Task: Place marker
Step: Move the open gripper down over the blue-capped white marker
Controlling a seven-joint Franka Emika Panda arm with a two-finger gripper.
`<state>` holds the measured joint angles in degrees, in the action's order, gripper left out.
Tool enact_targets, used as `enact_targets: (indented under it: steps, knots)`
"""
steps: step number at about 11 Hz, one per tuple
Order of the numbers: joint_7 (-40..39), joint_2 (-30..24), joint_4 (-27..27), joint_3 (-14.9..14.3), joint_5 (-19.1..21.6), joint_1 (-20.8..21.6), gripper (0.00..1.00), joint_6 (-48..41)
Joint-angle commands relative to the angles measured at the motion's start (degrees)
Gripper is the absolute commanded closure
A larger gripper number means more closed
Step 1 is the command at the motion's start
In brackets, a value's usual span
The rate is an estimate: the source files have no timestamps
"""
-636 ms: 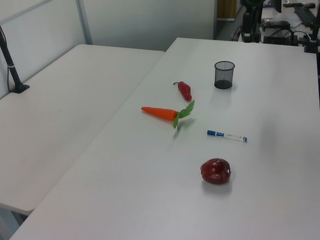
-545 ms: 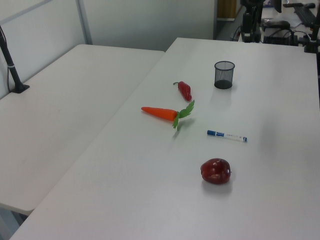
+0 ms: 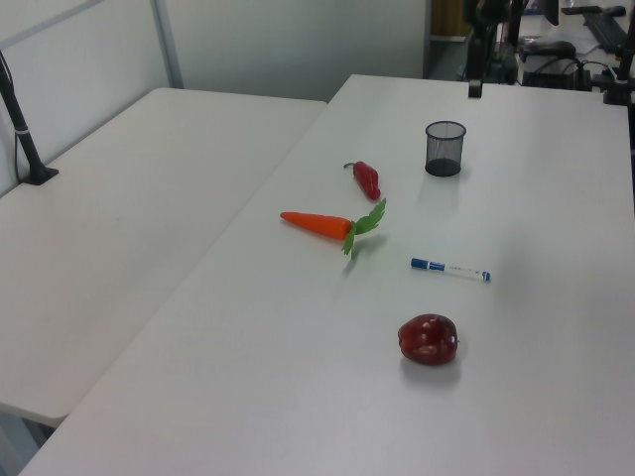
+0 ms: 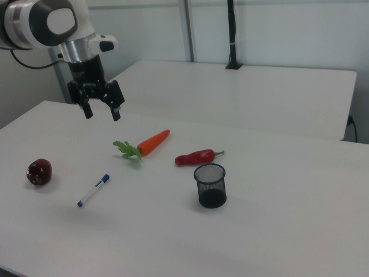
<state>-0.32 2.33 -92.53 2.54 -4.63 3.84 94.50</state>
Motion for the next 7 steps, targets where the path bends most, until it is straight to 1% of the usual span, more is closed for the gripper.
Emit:
enact_targets:
  steps: [1,3,5,7]
  knots:
    - [2.1,2.6,-3.3,-0.3,0.8,4.8,0.0,3.8]
    - [2.2,3.9,-6.2,0.0,0.9,6.3,0.0,7.3]
    - [4.3,5.5,-9.3,0.2,0.9,8.3,0.0,12.1]
    - [6.8,8.2,-10.4,0.2,0.9,9.4,0.0,14.8]
